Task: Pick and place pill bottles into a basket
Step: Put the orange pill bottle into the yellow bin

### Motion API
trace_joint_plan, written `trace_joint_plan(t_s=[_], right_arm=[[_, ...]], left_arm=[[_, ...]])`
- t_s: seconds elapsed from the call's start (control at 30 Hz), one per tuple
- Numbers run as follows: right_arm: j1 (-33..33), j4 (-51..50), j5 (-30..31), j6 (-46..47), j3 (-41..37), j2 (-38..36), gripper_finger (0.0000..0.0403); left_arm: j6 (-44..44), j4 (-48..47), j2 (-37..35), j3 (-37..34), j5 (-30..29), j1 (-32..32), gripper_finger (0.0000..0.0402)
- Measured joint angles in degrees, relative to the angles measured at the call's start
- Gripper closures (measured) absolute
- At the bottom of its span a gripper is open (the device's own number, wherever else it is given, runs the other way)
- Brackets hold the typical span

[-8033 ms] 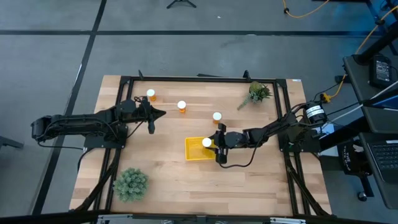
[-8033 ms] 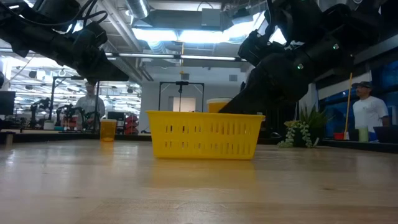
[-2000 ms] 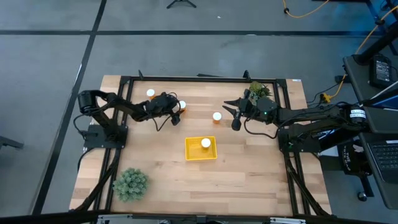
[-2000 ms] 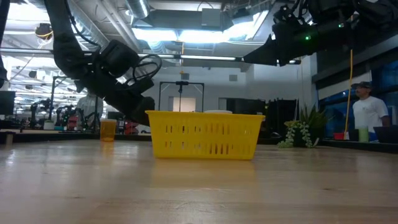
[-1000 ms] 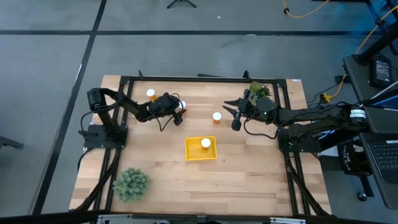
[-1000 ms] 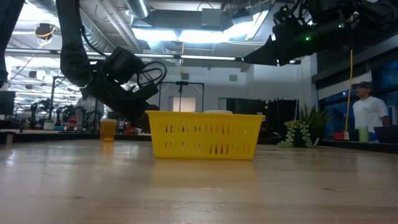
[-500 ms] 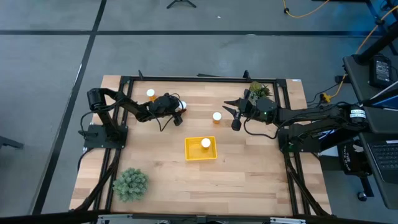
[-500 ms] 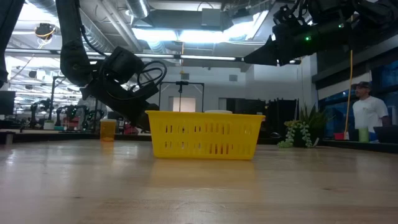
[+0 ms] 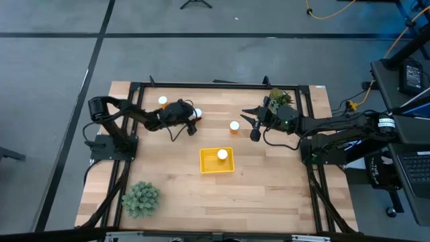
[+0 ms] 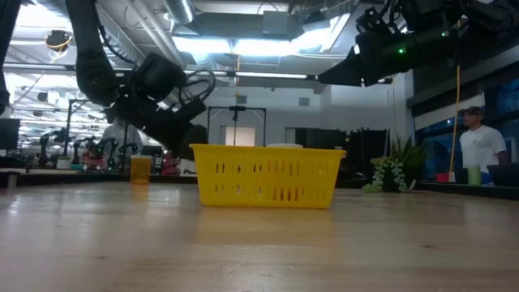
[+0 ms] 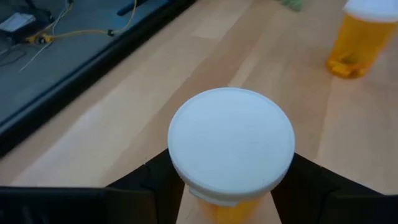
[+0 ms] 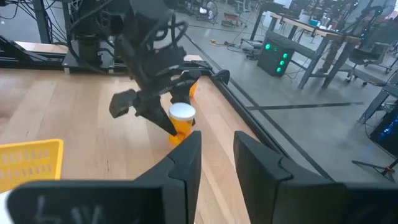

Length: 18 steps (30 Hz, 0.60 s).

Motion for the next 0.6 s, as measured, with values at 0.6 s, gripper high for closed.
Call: trace_joint_plan(t_s=[0.6], right_arm=[[0.00, -0.91, -0.02, 1.43, -0.01, 0.00, 0.0304]], left_arm=[[7.24, -25.92, -30.21, 0.00, 12.40, -0.02, 0.0202]])
